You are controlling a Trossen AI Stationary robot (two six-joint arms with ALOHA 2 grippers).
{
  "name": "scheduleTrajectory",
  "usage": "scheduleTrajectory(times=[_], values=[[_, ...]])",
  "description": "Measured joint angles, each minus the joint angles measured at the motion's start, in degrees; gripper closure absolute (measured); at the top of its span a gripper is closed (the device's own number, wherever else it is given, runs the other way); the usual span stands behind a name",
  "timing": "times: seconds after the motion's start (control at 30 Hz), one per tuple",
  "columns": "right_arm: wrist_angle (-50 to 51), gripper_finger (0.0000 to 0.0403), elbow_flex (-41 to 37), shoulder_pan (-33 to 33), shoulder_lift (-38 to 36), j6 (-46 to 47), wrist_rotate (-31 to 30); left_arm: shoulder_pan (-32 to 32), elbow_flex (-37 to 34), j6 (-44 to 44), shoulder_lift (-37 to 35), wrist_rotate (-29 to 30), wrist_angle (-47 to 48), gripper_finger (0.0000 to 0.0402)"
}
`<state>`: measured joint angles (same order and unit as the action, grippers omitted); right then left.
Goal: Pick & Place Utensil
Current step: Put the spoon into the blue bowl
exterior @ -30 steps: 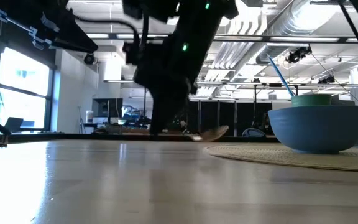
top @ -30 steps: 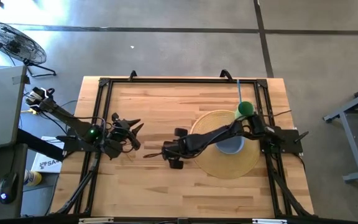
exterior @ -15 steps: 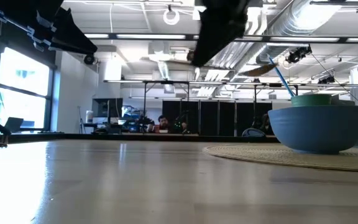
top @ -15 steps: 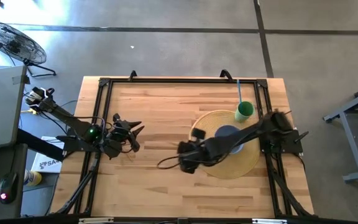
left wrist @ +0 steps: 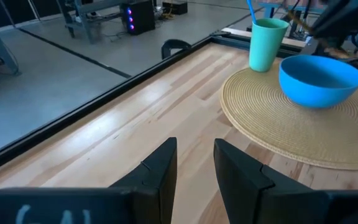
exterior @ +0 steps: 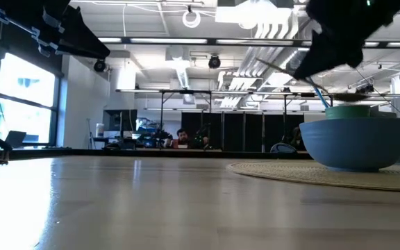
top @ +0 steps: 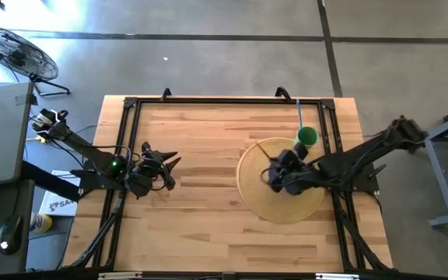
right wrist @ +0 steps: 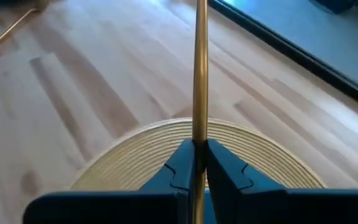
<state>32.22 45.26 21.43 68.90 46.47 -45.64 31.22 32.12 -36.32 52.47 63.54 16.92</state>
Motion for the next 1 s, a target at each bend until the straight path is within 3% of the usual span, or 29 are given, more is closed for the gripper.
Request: scheduleTrajectory(times=[0.2,0.37,1.0], values=[[-10.6,0.0381,-14.4,-2.8,-7.2,-0.3,3.8,0.0,0.0,0.0,0.0,0.0,0.0,0.0298],[-19.2,0.0379,-21.9,-4.1,-8.9,-0.3,7.4,0.0,0.0,0.0,0.0,0.0,0.0,0.0298],[-21.4,0.0369,-23.7,-4.2,-8.9,-4.5,14.2,0.0,0.0,-0.2,0.0,-0.1,-0.1,0.0298]])
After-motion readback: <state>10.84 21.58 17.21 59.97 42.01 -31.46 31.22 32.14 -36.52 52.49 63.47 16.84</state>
